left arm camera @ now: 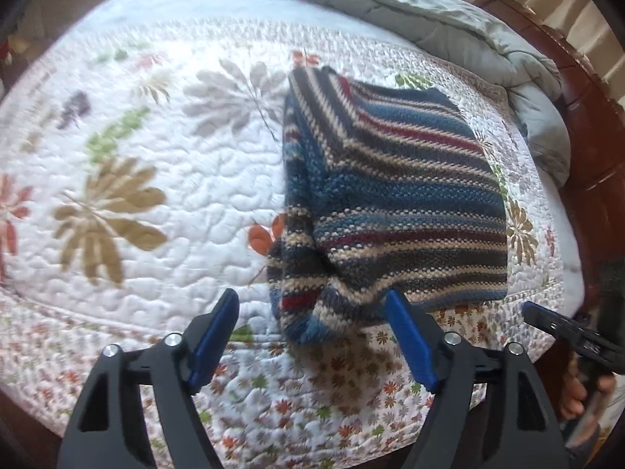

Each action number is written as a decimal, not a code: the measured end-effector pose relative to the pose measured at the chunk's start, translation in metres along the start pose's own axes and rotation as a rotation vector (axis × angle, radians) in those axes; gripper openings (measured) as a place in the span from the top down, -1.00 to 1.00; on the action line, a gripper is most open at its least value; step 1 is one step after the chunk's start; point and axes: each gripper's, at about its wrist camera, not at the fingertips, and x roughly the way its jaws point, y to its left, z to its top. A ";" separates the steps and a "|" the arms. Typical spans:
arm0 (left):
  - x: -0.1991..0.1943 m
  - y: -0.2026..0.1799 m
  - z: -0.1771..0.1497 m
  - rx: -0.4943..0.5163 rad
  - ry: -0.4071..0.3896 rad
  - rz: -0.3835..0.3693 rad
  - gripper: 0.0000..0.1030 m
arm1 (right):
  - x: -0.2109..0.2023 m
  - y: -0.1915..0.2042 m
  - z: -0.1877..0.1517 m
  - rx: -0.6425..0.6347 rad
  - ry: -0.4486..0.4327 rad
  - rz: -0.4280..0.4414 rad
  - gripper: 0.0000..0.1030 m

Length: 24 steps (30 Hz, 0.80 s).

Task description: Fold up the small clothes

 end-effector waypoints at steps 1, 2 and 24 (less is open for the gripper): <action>-0.005 -0.001 -0.002 0.006 -0.012 0.023 -0.70 | -0.005 0.009 -0.004 -0.020 -0.018 -0.029 -0.31; -0.009 -0.005 -0.002 0.009 -0.021 0.049 -0.80 | -0.009 0.013 -0.005 -0.035 -0.030 -0.057 -0.58; -0.060 -0.010 -0.028 0.044 -0.090 0.228 -0.83 | -0.055 0.081 -0.027 -0.109 -0.171 -0.250 -0.85</action>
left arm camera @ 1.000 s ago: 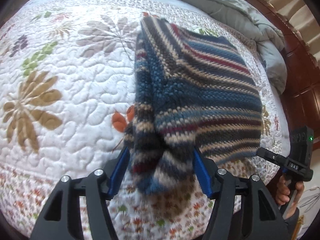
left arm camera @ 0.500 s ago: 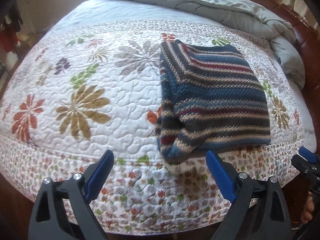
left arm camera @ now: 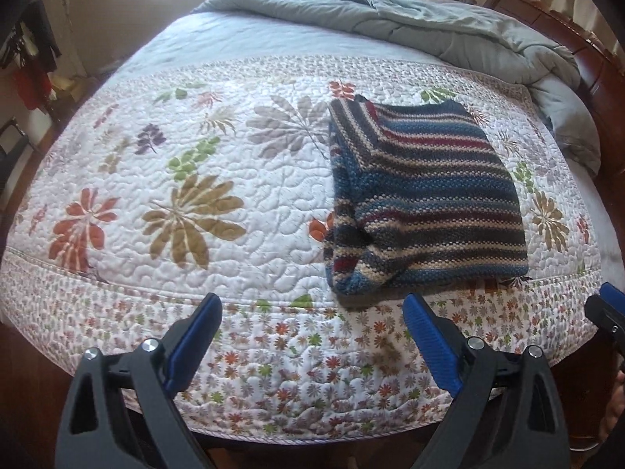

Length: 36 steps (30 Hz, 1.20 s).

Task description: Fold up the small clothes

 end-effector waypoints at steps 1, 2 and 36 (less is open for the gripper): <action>-0.002 0.000 0.000 0.005 -0.005 0.007 -0.83 | 0.000 0.001 0.000 -0.006 -0.001 0.006 -0.85; -0.003 0.001 0.000 0.008 -0.007 0.008 -0.83 | -0.001 0.002 0.000 -0.007 -0.001 0.006 -0.85; -0.021 -0.016 0.000 0.061 -0.049 0.043 -0.84 | 0.002 0.015 0.006 -0.021 0.005 0.045 -0.85</action>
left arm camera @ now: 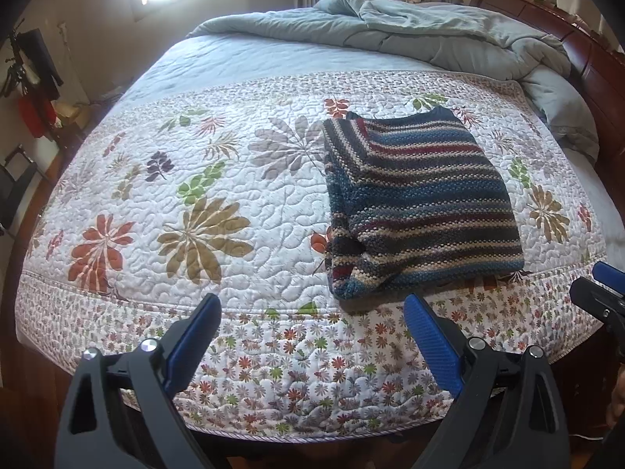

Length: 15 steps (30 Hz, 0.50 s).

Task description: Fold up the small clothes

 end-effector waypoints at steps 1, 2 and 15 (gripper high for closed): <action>0.000 0.000 0.000 0.000 0.000 0.000 -0.84 | 0.000 0.000 0.000 -0.002 0.000 -0.001 -0.85; 0.000 0.000 0.000 0.000 -0.001 0.000 -0.84 | 0.000 0.001 0.000 -0.003 0.001 -0.002 -0.85; 0.000 0.000 0.002 0.005 -0.001 0.004 -0.84 | 0.003 0.001 -0.002 -0.003 0.006 -0.001 -0.85</action>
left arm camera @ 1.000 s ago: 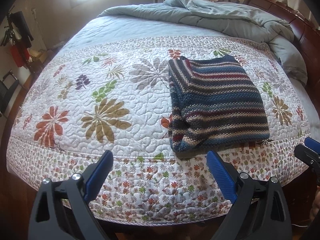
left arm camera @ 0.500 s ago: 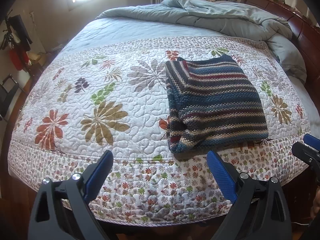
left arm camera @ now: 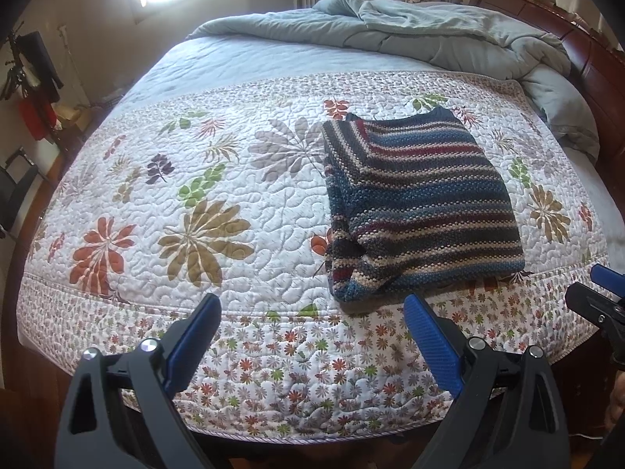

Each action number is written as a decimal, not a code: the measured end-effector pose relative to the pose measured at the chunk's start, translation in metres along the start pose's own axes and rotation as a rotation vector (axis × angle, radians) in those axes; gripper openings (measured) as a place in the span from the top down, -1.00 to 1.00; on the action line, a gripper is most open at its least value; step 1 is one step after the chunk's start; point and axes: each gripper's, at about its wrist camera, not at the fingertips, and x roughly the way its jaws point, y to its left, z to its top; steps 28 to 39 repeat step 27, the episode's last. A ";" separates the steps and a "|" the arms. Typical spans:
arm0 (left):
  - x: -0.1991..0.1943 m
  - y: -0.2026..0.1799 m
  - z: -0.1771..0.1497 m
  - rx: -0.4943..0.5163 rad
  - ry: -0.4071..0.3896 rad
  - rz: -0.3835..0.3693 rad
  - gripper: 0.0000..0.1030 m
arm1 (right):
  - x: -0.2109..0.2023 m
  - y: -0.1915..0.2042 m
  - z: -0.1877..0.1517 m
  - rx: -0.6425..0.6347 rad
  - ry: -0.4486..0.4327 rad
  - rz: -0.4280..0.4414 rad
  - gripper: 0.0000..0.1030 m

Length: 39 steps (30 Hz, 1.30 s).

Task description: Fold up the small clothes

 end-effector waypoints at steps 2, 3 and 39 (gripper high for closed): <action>0.000 -0.001 0.000 0.002 0.001 0.001 -0.84 | 0.000 0.001 0.000 -0.002 0.000 0.000 -0.85; 0.001 -0.001 0.000 0.003 0.002 0.000 -0.84 | 0.001 0.001 0.000 -0.003 0.000 0.001 -0.85; 0.006 -0.009 -0.004 0.004 0.022 0.003 -0.90 | 0.006 -0.008 -0.001 0.029 0.014 0.000 -0.85</action>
